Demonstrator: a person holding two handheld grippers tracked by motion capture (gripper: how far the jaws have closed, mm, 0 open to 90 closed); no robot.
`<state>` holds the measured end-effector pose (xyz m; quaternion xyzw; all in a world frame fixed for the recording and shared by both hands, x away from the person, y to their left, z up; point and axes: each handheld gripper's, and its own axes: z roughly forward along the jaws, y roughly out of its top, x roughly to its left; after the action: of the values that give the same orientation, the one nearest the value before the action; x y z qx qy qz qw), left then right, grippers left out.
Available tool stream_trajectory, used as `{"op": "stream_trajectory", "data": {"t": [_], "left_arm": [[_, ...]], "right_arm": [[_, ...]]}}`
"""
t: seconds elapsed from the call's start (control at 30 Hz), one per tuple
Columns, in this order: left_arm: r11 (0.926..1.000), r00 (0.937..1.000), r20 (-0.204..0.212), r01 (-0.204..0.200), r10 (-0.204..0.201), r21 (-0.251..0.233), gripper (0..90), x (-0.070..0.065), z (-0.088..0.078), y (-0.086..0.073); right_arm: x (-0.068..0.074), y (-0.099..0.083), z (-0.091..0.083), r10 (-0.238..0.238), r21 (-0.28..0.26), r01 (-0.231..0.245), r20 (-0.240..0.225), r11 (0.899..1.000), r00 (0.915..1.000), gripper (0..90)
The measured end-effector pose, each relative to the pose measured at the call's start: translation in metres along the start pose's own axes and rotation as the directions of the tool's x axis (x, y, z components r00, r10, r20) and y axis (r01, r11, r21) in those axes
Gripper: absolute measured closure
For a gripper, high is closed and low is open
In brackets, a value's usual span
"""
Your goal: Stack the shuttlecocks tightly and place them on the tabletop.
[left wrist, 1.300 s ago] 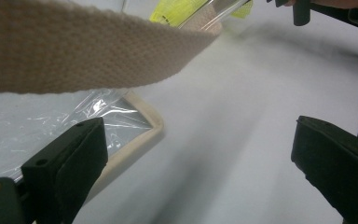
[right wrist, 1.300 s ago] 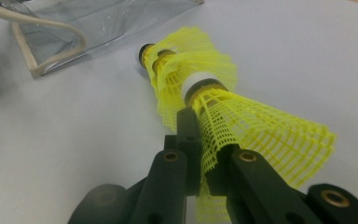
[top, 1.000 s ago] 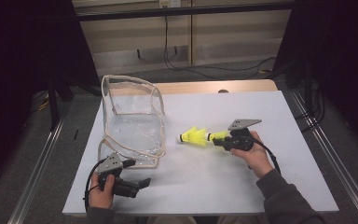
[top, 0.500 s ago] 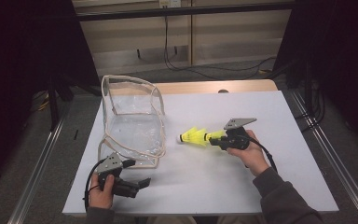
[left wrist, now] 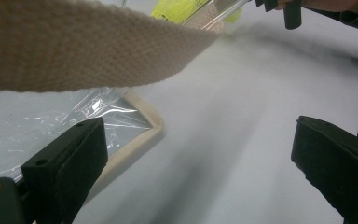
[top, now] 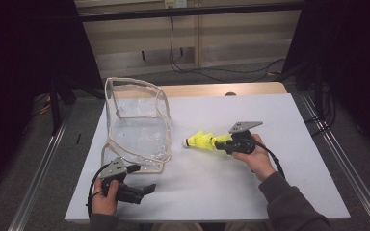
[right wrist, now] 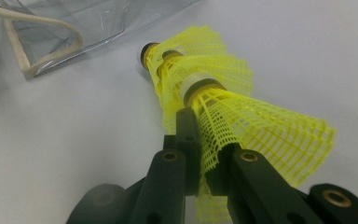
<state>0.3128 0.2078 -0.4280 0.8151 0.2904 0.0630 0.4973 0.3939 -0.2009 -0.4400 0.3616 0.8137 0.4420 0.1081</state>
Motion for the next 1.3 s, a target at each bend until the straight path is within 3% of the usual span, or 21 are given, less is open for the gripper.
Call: {"op": "stream_trajectory", "data": {"t": [1.3], "left_arm": [[1.0000,1.0000,-0.005,0.002,-0.002,-0.008,3.7,0.0024,-0.0008,0.0002]], "right_arm": [[-0.0004,0.0064,0.0098,0.030,0.002,-0.030,-0.010,1.000,0.9995,86.2]]}}
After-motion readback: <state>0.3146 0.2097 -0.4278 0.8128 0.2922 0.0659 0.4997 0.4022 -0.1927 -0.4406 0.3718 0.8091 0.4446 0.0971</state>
